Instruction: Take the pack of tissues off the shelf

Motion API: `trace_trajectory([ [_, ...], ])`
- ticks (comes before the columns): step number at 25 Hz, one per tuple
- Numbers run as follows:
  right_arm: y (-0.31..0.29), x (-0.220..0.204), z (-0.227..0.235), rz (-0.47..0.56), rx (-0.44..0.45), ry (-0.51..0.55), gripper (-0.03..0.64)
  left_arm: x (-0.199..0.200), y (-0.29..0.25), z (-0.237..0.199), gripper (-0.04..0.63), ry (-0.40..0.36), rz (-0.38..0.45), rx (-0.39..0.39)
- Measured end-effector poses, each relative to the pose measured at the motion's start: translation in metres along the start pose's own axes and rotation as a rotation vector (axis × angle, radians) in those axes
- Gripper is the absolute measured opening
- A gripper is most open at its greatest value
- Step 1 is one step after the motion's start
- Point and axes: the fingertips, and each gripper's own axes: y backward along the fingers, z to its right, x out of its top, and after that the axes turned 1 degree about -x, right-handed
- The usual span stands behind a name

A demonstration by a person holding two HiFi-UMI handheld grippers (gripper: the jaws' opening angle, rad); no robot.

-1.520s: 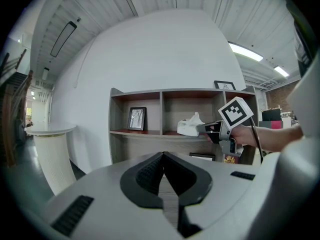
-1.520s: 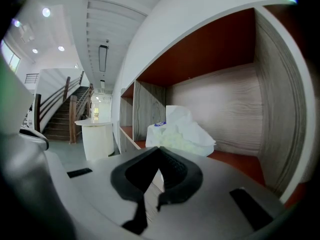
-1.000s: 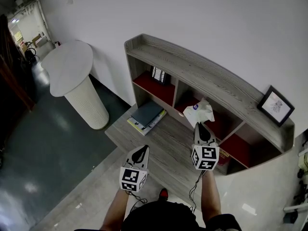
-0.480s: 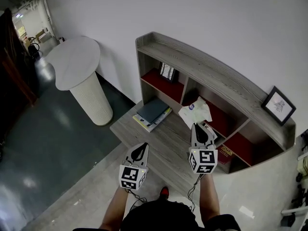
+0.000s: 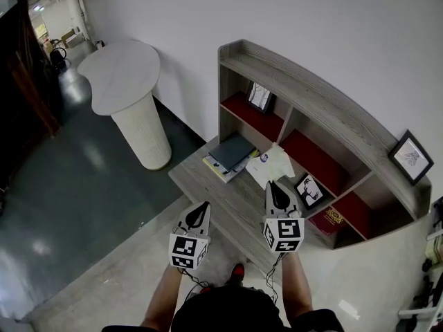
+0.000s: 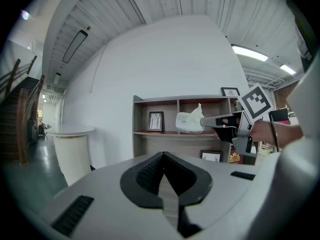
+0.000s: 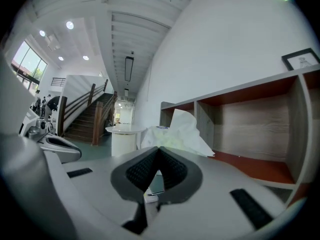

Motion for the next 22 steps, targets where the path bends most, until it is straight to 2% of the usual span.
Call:
trace_trajectory([
  [9, -0.005, -0.036, -0.034, -0.070, 0.056, -0.040, 0.028, -0.018, 0.012, -0.017, 0.006, 0.024, -0.030, 0.023],
  [22, -0.008, -0.117, -0.042, -0.206, 0.096, -0.090, 0.028, -0.071, -0.004, -0.008, 0.006, 0.068, -0.120, 0.012],
])
